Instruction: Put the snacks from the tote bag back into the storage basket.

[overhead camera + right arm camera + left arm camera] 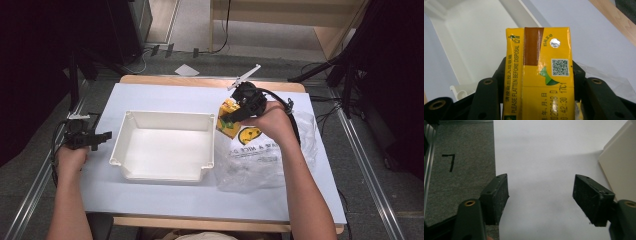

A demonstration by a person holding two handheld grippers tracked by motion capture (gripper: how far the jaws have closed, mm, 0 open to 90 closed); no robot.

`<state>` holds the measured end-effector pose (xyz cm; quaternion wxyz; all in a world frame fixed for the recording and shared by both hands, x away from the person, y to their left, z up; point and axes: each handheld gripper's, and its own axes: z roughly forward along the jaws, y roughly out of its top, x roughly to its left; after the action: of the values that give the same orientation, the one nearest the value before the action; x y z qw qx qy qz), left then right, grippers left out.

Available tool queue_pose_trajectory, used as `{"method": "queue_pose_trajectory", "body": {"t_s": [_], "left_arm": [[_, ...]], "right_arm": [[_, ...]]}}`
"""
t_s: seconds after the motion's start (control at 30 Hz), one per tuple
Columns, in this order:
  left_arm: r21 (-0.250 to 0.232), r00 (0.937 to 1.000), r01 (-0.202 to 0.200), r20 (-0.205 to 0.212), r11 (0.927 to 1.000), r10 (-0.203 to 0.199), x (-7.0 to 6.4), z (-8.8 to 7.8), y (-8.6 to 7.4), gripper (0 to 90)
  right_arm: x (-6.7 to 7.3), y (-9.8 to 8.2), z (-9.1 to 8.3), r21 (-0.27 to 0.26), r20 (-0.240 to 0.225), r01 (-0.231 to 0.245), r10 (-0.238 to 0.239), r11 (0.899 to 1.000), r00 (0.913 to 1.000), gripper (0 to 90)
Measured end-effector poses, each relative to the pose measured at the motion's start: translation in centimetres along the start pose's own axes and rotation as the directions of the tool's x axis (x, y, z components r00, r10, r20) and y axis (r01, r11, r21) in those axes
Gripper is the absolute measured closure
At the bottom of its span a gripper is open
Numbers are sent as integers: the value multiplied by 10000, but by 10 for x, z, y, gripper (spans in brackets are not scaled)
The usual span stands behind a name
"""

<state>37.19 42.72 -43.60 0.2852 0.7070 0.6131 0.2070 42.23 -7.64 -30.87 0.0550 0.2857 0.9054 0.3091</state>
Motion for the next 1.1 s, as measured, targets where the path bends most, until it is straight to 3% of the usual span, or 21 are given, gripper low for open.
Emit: {"method": "queue_pose_trajectory", "body": {"t_s": [0.67,1.1], "left_arm": [[200,9999,-97,-93,9998,99,-3,3,1,283],[102,10000,4,-39,9999,-4,-1,2,0,276]], "right_arm": [[19,38,12,-29,-313,734,-734,9973,9968,525],[27,55,25,-148,-530,913,-920,9957,9943,525]]}}
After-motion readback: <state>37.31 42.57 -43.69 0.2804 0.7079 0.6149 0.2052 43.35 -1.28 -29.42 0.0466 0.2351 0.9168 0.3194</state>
